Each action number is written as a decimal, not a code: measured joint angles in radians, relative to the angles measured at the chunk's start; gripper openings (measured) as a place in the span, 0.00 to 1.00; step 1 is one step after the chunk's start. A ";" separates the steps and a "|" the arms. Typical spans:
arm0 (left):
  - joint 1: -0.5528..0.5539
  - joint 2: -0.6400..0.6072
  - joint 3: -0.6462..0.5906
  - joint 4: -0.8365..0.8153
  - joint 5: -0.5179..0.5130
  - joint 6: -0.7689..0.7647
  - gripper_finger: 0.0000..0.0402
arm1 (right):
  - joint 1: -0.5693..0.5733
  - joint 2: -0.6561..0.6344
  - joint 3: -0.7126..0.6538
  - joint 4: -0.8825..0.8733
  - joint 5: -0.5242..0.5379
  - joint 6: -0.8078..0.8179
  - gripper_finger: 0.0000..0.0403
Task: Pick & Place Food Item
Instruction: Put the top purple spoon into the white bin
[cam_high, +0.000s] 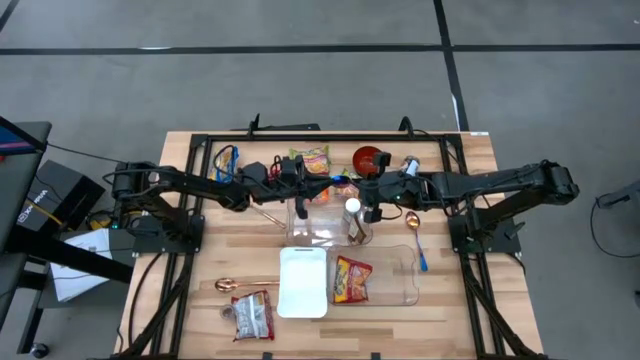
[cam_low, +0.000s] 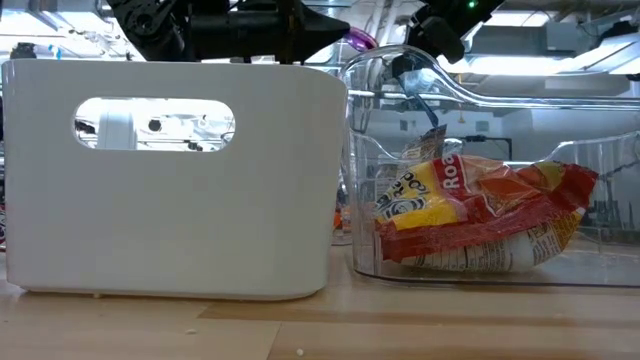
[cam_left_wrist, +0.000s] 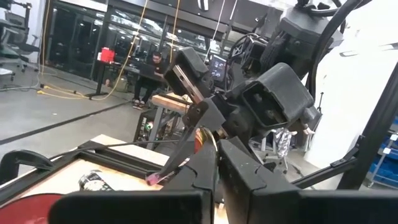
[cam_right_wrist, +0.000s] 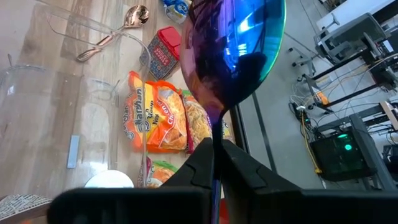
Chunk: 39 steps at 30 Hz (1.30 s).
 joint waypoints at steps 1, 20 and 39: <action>0.000 0.000 0.000 0.000 0.001 0.000 0.01 | 0.001 0.000 0.000 0.000 0.000 -0.001 0.04; 0.029 0.000 -0.002 -0.055 0.055 0.011 0.00 | 0.050 -0.020 0.001 0.003 0.162 0.029 0.57; -0.025 -0.389 -0.176 -0.357 0.075 0.182 0.00 | 0.077 -0.130 0.000 -0.259 0.322 0.311 0.55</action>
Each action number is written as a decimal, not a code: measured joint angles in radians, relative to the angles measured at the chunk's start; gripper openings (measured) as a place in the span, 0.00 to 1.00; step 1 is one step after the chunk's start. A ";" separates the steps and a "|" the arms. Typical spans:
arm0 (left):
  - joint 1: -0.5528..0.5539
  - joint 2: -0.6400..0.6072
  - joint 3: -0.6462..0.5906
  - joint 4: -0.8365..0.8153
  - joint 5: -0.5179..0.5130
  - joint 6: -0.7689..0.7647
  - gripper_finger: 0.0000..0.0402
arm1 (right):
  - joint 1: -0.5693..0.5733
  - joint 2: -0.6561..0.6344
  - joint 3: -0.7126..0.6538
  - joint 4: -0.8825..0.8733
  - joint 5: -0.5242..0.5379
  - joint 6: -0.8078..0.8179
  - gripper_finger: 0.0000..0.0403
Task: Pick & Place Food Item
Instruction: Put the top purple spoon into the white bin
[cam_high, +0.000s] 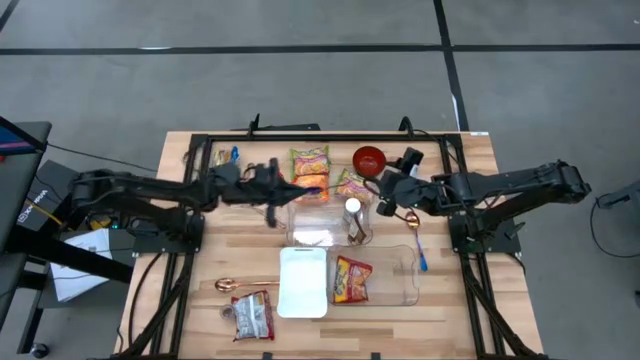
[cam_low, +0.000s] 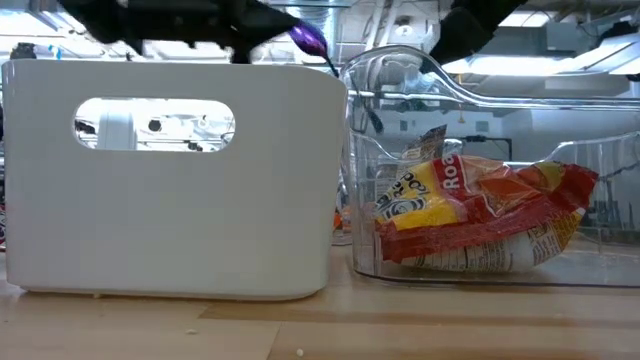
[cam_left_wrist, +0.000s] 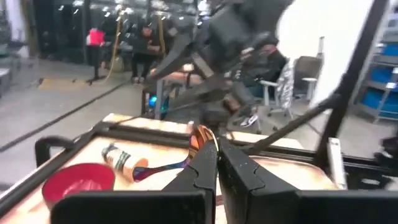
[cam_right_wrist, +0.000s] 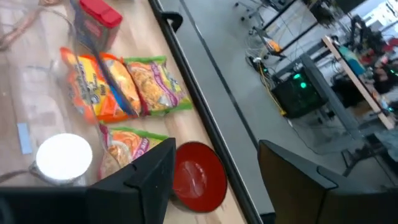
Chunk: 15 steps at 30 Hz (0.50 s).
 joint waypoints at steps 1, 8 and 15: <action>-0.013 -0.043 -0.022 -0.010 0.001 0.002 0.00 | 0.001 -0.002 0.000 -0.007 0.013 0.009 0.55; -0.161 -0.319 -0.113 -0.160 0.000 0.000 0.00 | 0.001 -0.004 0.000 -0.006 0.041 0.048 0.55; -0.409 -0.473 -0.116 -0.315 -0.078 -0.005 0.00 | 0.001 -0.005 0.000 -0.012 0.048 0.090 0.55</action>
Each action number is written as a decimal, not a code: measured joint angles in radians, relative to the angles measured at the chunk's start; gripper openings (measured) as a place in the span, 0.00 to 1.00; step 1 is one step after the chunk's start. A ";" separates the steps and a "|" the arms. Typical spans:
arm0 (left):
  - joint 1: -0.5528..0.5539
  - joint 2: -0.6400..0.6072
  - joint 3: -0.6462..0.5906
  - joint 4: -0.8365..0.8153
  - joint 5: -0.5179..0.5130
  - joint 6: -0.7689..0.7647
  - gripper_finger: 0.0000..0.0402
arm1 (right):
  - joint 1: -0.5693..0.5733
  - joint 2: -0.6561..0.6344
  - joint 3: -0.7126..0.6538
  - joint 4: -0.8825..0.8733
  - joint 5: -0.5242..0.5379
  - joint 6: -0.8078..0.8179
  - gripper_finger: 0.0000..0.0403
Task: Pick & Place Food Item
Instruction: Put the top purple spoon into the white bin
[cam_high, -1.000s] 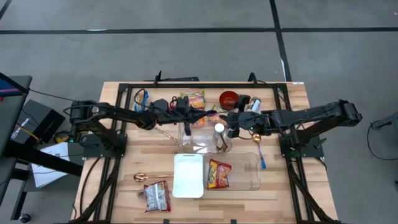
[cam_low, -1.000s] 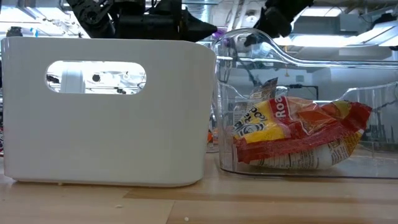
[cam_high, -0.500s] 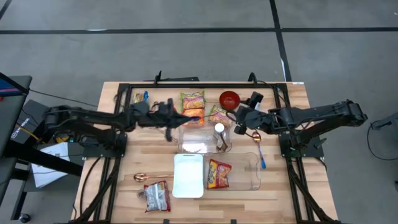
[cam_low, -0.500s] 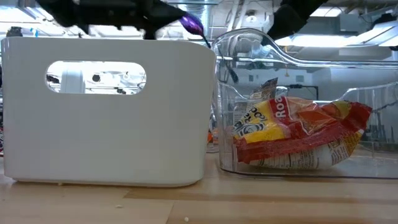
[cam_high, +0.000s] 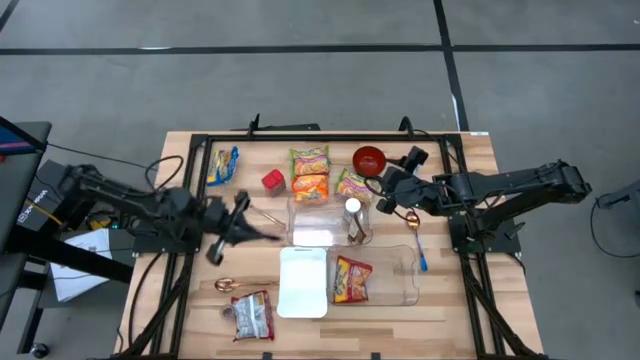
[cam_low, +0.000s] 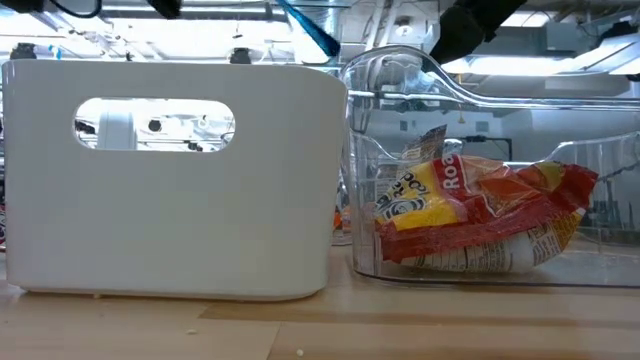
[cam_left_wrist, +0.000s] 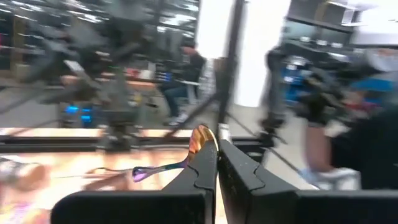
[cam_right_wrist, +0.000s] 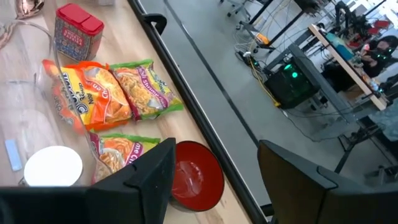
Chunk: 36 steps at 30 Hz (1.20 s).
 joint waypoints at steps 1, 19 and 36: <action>-0.040 -0.009 0.000 -0.013 -0.004 -0.001 0.00 | 0.000 0.000 0.000 -0.005 0.001 0.002 0.55; -0.564 0.055 0.074 -0.230 -0.589 -0.279 0.00 | 0.000 0.000 0.000 -0.007 0.004 0.043 0.55; -0.594 0.424 0.412 -0.454 -0.731 -0.430 0.00 | -0.002 0.000 0.000 -0.006 0.049 0.046 0.55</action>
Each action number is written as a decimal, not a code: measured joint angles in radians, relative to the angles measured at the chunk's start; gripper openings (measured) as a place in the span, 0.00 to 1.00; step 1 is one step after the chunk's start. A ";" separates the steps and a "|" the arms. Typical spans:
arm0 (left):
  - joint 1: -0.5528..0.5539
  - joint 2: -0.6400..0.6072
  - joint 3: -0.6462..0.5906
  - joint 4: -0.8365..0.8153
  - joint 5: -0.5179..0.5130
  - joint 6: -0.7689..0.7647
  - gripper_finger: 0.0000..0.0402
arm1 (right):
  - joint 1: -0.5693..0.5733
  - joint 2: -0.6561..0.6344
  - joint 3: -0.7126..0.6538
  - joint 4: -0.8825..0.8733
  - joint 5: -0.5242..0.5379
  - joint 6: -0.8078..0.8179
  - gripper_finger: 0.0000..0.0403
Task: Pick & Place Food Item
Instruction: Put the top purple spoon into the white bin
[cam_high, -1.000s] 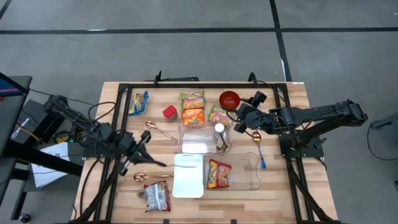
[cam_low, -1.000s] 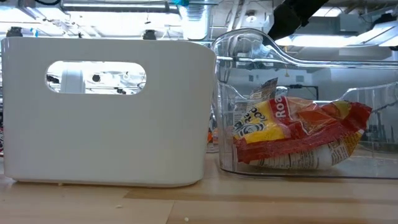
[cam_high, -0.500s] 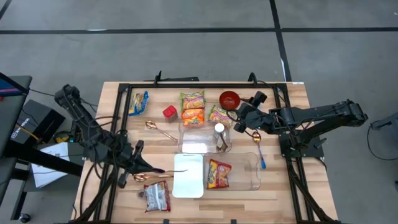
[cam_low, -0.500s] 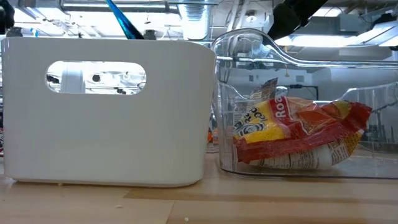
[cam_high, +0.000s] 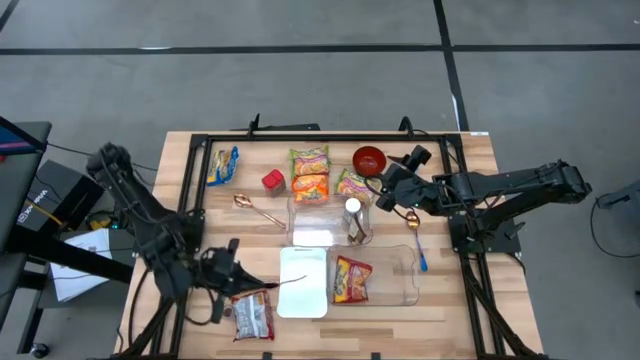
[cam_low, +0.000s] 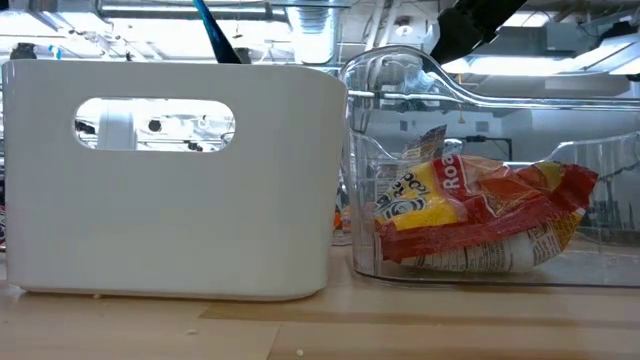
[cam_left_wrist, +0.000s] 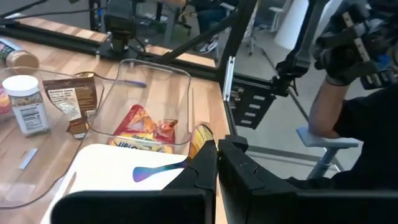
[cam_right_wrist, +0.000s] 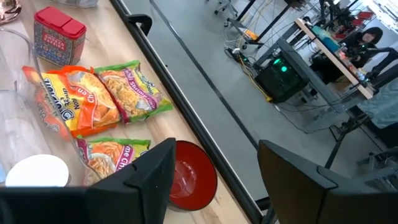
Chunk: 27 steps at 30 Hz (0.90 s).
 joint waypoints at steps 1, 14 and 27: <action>0.000 0.020 0.026 -0.021 -0.003 -0.009 0.00 | 0.000 0.000 0.000 -0.001 0.000 0.000 0.55; 0.038 0.260 0.327 -0.332 -0.037 -0.187 0.00 | 0.001 0.000 0.000 0.000 0.001 -0.011 0.55; 0.108 0.432 0.488 -0.554 -0.017 -0.302 0.00 | 0.001 0.000 0.000 -0.001 0.000 -0.019 0.55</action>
